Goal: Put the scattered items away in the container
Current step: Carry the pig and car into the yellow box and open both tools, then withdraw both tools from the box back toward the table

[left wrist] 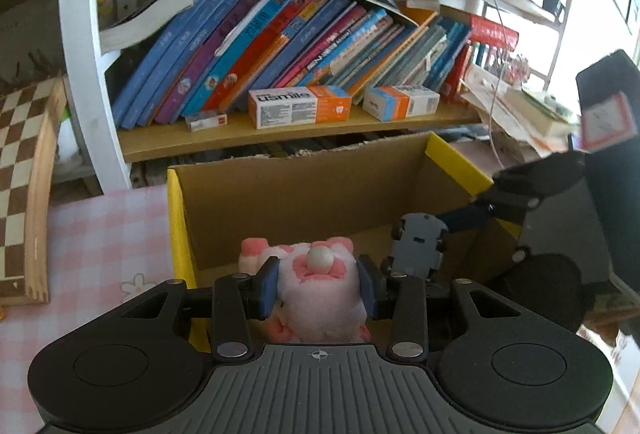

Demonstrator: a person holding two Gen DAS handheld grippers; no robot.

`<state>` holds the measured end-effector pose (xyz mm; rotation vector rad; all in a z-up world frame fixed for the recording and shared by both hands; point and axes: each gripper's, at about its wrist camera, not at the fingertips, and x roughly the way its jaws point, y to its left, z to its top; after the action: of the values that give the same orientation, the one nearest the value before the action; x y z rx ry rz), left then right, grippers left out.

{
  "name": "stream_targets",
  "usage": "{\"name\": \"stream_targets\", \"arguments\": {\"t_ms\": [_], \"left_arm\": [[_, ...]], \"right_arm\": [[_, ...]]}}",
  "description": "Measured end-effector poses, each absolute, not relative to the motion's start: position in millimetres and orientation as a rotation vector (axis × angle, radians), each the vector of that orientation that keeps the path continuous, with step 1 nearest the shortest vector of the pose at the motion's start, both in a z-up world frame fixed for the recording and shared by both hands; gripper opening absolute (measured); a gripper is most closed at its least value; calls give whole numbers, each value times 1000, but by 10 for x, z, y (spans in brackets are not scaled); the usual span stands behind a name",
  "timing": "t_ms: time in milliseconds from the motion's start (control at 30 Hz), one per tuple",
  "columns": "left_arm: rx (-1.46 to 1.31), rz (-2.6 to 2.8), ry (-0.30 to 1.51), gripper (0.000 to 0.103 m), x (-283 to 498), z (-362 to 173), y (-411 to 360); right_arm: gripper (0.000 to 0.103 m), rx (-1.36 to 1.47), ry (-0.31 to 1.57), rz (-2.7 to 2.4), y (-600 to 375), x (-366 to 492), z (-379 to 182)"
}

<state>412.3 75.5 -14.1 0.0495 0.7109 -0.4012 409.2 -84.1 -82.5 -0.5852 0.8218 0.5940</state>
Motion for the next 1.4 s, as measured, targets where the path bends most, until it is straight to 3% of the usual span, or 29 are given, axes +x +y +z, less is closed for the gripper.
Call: {"name": "stream_targets", "arguments": {"t_ms": [167,233,300,367,467,1400], "left_arm": [[69,-398,713,44,4105,-146,727],[78,-400,707,45,4092,-136,710],[90,-384,705,52,4079,-122,697],[99,-368,696,59,4063,-100,698],[102,-359,671,67,4022,-42,721],[46,-277,386,96,2389,840,648]], "right_arm": [[61,-579,837,593,-856,4103,-831],[67,-575,831,592,-861,4091,-821],[80,-568,817,590,-870,4072,-801],[82,-564,808,596,-881,4051,-784],[84,-536,803,601,-919,4023,-744],[91,-279,535,706,-1861,2633,266]]}}
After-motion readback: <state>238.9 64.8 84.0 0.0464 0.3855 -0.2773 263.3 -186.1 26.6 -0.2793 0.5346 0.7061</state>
